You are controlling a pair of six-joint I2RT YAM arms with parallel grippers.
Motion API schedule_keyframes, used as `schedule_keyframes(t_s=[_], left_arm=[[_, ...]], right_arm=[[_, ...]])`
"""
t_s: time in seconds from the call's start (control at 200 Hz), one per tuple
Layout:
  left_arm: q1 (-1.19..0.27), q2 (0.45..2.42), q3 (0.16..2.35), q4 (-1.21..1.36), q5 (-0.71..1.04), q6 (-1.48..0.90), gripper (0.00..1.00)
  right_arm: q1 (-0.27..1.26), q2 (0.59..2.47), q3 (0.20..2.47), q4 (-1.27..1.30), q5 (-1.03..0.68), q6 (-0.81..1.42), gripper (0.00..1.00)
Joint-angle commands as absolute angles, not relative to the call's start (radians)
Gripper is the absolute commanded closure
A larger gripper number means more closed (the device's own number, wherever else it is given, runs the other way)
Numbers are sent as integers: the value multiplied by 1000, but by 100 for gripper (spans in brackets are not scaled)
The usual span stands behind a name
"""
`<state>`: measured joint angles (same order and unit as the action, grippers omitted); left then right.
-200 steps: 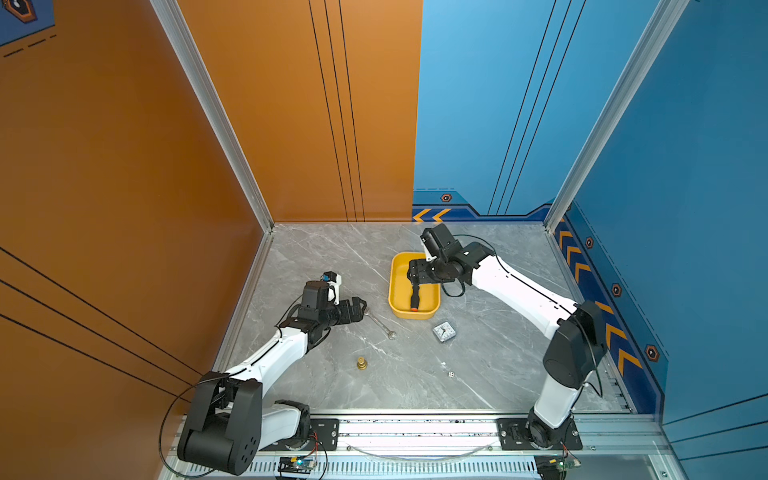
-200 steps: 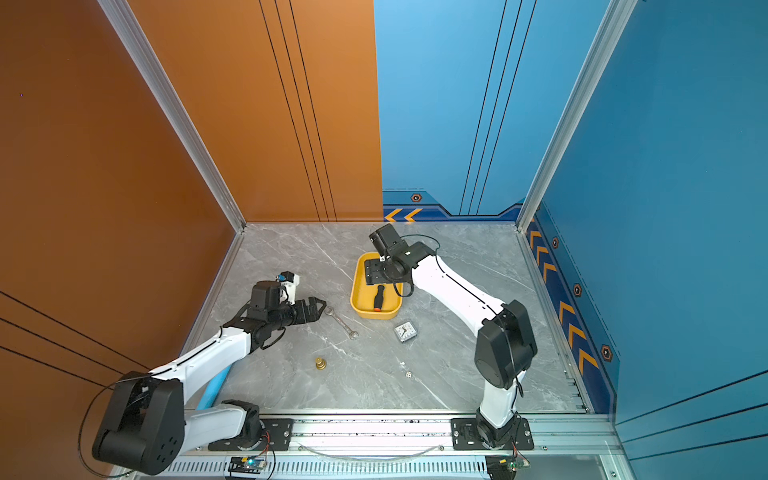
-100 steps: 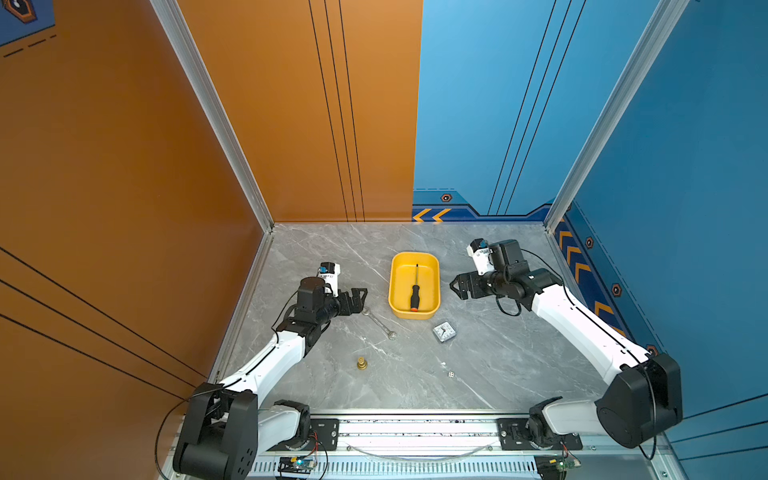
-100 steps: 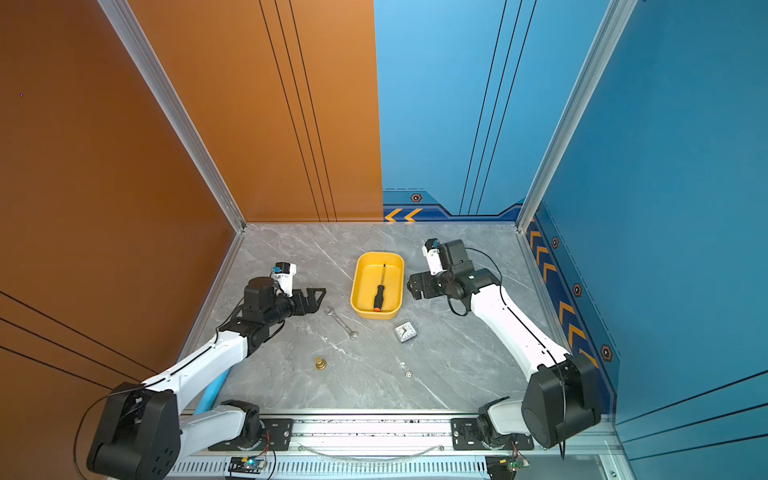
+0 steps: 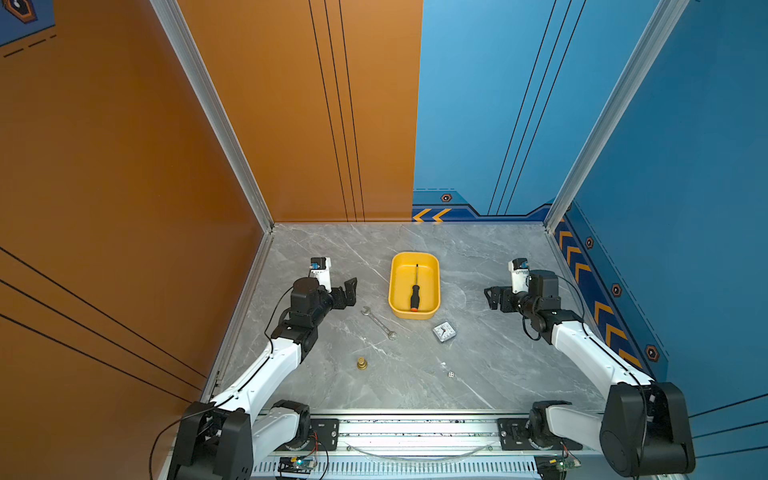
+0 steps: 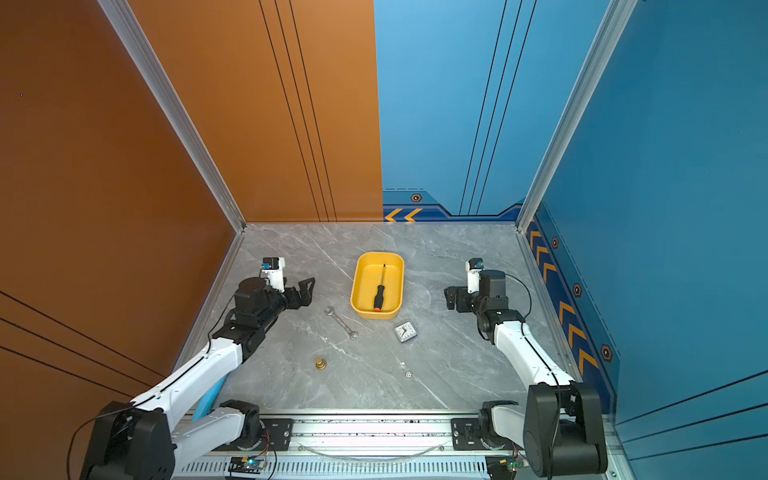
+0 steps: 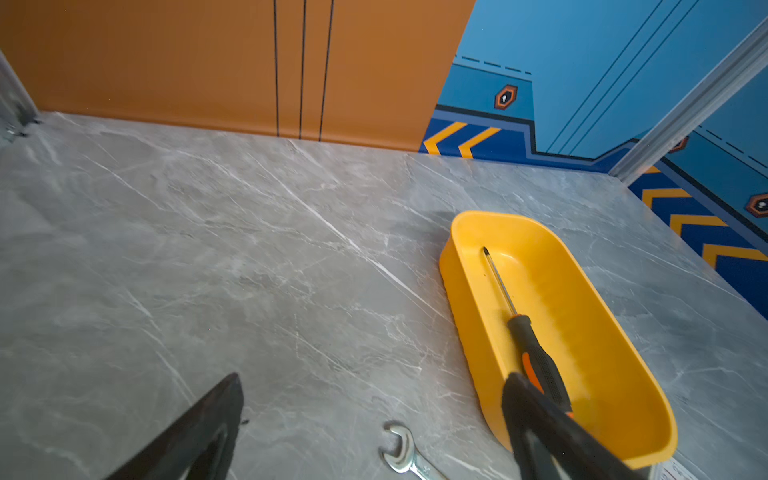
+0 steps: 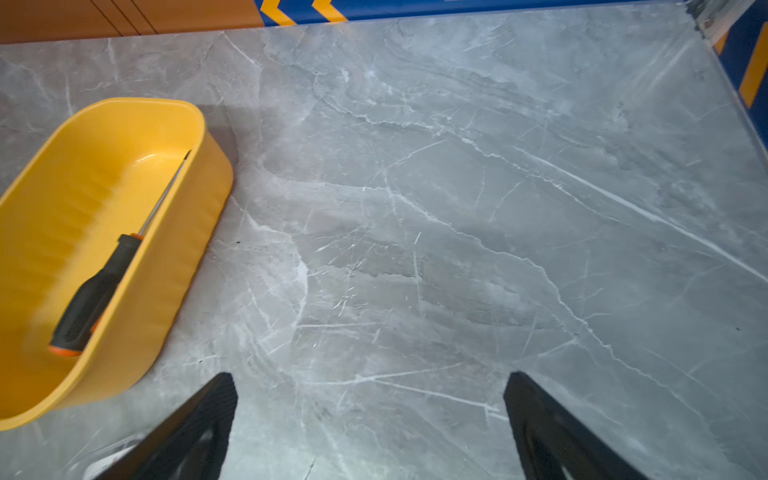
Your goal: Put the screwdriver in the bin
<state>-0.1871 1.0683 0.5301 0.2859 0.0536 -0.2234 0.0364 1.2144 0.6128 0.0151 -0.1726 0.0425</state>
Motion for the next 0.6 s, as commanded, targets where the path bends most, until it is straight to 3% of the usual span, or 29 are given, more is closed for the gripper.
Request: schedule_keyframes(t_s=[0.0,0.225,0.596], left_arm=[[-167,1029,472,332,-66,-155,2],[-123,1026,380,437,-100,-73,2],[-9,1196,288,727,-94,-60,2]], right_arm=[[25,1221,517,291,-88,19,1],[-4,1286,349,682,-15,75,1],[-29,1434,256,1028,10,92,1]])
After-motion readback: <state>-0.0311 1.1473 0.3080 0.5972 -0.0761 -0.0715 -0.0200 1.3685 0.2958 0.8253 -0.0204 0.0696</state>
